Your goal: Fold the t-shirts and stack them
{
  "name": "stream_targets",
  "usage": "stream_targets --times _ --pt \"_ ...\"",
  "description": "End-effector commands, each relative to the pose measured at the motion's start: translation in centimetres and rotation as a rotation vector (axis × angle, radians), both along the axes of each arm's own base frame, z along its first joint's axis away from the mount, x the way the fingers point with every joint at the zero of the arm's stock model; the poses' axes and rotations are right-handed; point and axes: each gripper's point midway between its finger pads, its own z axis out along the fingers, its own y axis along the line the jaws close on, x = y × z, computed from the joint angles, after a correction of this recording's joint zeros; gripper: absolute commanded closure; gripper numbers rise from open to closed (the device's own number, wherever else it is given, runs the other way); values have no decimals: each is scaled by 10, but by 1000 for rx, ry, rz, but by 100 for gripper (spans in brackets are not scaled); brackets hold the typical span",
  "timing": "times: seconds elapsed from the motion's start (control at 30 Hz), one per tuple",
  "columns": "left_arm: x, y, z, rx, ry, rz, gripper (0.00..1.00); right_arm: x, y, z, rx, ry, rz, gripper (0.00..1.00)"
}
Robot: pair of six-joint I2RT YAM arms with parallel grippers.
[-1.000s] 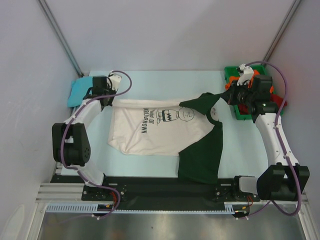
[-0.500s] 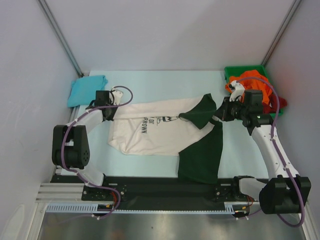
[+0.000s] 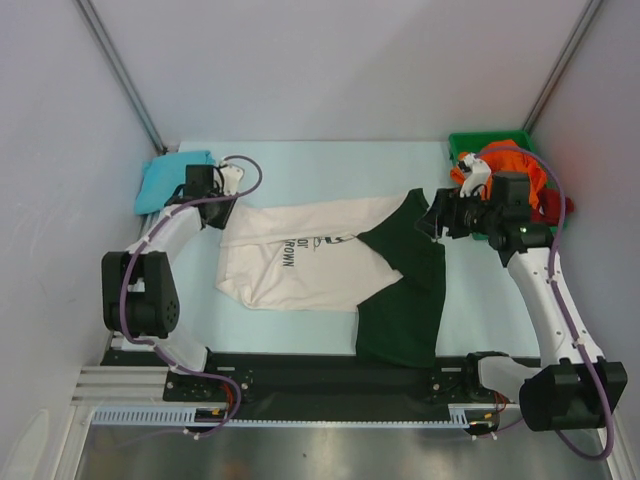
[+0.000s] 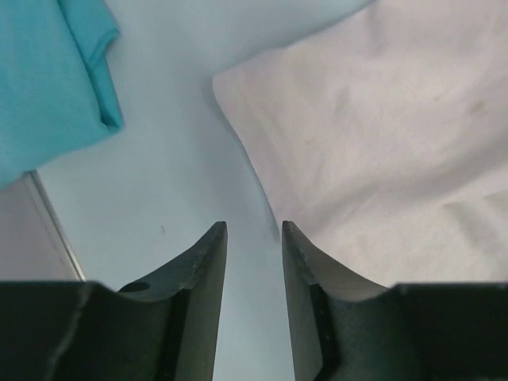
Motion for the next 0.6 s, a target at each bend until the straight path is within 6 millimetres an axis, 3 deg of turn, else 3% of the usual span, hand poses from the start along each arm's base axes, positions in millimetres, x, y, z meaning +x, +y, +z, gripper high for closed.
stream_targets --times 0.0,0.07,0.13,0.17,0.23,0.27,0.3,0.33,0.4,0.43,0.53,0.57 --pt "20 -10 40 -67 -73 -15 59 23 -3 17 -27 -72 1 27" --pt "33 -13 33 -92 -40 12 60 43 -6 16 -24 -94 -22 27" --pt "46 -14 24 -106 -15 23 61 66 -10 -1 -22 -58 -43 27" --pt "51 -14 21 -102 -15 23 61 80 -12 6 -19 -85 -60 27" --pt "60 -9 21 -72 -29 41 61 104 -26 -15 -30 -37 -99 27" --pt "62 -9 10 -66 -4 36 61 119 -35 -15 -37 -49 -117 27" --pt "68 -11 11 -76 -4 25 62 128 -41 -20 -41 -41 -128 28" --pt "66 -13 -10 -91 60 23 64 140 -45 -42 -49 4 -127 29" --pt "69 -15 -25 -118 116 32 71 160 -50 -44 -52 -2 -133 30" --pt "76 -14 -23 -126 112 54 73 169 -54 -62 -53 27 -136 31" --pt "86 -13 -29 -114 99 58 77 191 -53 -64 -44 18 -125 32" --pt "87 -12 -35 -108 111 59 77 196 -52 -79 -42 48 -120 32"
